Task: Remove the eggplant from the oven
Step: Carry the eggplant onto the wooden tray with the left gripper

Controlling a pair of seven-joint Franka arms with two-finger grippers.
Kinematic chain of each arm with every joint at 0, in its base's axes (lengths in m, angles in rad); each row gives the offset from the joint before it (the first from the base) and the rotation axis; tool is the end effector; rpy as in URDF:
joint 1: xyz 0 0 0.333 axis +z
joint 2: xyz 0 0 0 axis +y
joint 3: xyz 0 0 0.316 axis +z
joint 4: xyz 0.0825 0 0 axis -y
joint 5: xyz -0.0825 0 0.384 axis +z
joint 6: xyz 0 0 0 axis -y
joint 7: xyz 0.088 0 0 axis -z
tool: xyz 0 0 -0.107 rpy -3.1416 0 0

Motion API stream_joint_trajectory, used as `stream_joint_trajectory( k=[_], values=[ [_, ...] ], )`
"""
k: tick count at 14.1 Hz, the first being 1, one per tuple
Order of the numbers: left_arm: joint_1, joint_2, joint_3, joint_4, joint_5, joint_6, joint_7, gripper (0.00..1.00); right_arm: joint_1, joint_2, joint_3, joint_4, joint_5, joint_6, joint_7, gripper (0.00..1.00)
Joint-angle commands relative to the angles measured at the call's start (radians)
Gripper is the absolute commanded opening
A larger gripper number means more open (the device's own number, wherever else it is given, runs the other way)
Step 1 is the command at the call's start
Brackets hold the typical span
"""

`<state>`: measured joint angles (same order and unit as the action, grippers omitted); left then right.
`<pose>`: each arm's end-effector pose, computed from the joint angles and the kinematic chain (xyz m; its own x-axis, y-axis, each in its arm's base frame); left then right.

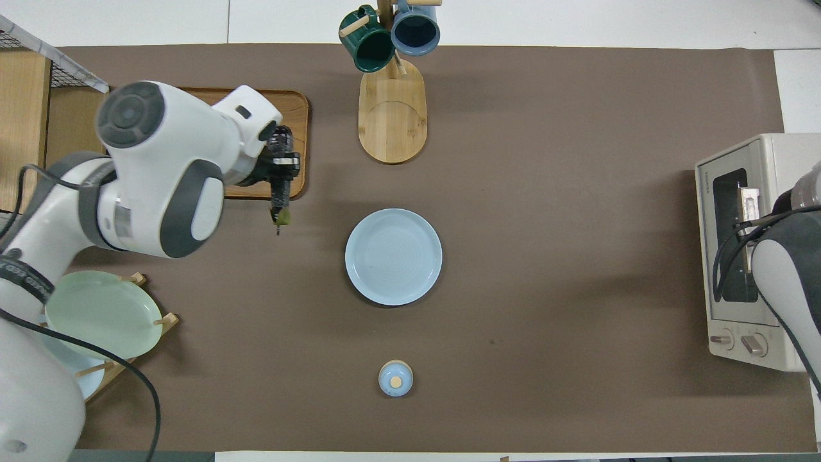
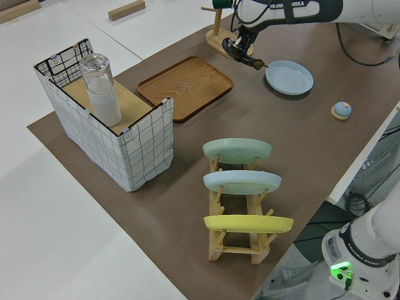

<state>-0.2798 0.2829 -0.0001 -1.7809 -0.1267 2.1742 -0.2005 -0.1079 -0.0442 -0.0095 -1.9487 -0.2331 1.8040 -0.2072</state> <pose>0.6177 -0.1826 0.4080 0.9966 -0.0078 0.0819 -0.0184 -0.9913 0.1303 0.5299 -0.0820 0.4914 0.9791 0.1387 -0.1488 0.1662 -0.9674 0.1913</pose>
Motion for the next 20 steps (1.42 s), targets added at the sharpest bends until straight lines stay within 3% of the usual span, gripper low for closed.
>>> stream_joint_trajectory(
  k=[1, 4, 7, 8, 9, 10, 11, 12, 15, 17, 20],
  values=[
    [0.118, 0.132, -0.012, 0.137, -0.022, -0.039, 0.128, 0.0, 0.019, 0.009, 0.01, 0.135, 0.082, -0.136, -0.026, 0.29],
    [0.178, 0.303, -0.011, 0.322, -0.01, -0.048, 0.131, 0.0, 0.022, 0.02, 0.011, 0.246, 0.158, -0.254, -0.026, 0.39],
    [0.185, 0.318, -0.009, 0.302, 0.034, -0.024, 0.181, 0.0, 0.027, 0.026, 0.011, 0.283, 0.182, -0.292, -0.027, 0.5],
    [0.185, 0.317, -0.009, 0.298, 0.036, -0.028, 0.182, 0.0, 0.03, 0.03, 0.013, 0.28, 0.193, -0.285, -0.031, 0.6],
    [0.186, 0.315, -0.009, 0.29, 0.038, -0.031, 0.187, 0.0, 0.051, 0.03, 0.008, 0.278, 0.202, -0.288, -0.031, 0.96],
    [0.188, 0.312, -0.009, 0.285, 0.038, -0.033, 0.193, 0.0, 0.119, 0.026, -0.016, 0.278, 0.199, -0.302, -0.023, 1.0],
    [0.188, 0.311, -0.009, 0.284, 0.038, -0.034, 0.203, 0.42, 0.131, 0.02, -0.023, 0.278, 0.195, -0.322, -0.011, 1.0],
    [0.188, 0.311, -0.009, 0.285, 0.036, -0.042, 0.21, 0.97, 0.131, 0.02, -0.026, 0.278, 0.196, -0.337, 0.014, 1.0],
    [0.195, 0.305, -0.003, 0.334, 0.036, -0.137, 0.21, 1.0, 0.128, 0.017, -0.029, 0.272, 0.201, -0.328, 0.026, 1.0],
    [0.217, 0.224, -0.001, 0.33, 0.021, -0.172, 0.207, 1.0, 0.126, 0.02, -0.029, 0.271, 0.201, -0.316, 0.026, 1.0],
    [0.246, 0.101, 0.006, 0.328, 0.032, -0.341, 0.199, 1.0, 0.125, 0.02, -0.03, 0.277, 0.202, -0.31, 0.031, 1.0]
  ],
)
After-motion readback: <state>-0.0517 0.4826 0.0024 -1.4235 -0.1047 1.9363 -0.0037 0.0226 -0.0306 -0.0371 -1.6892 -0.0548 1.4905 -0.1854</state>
